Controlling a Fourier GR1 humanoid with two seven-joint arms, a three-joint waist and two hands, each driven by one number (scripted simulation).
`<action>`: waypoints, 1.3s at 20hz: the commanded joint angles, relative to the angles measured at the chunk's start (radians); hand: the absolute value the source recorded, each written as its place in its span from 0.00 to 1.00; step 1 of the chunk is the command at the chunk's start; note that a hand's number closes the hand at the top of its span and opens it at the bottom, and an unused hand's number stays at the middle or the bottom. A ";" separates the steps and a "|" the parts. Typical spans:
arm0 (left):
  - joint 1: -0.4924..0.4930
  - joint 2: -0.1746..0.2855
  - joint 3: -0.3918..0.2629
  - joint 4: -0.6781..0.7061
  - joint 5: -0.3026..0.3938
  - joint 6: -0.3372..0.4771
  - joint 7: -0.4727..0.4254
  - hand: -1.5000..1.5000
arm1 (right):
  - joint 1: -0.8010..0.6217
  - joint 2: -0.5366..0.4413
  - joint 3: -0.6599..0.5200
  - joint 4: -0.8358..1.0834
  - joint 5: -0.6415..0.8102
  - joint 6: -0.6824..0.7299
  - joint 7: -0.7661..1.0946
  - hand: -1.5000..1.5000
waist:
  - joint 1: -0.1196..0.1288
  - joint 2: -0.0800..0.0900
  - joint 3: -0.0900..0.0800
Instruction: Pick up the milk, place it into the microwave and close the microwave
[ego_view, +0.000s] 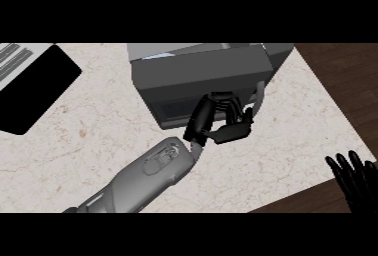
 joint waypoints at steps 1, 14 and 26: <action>-0.058 0.000 0.035 0.062 0.047 0.006 -0.049 1.00 | 0.003 -0.019 -0.002 -0.028 -0.033 0.041 -0.002 0.00 | -0.025 0.008 0.002; -0.134 0.000 0.076 0.165 0.143 -0.002 -0.131 1.00 | 0.015 -0.063 -0.005 -0.104 -0.116 0.070 0.050 0.00 | -0.072 0.025 0.004; -0.147 0.000 0.066 0.197 0.194 0.007 -0.195 1.00 | 0.024 -0.110 -0.038 -0.176 -0.164 0.083 0.079 0.00 | -0.092 0.021 0.004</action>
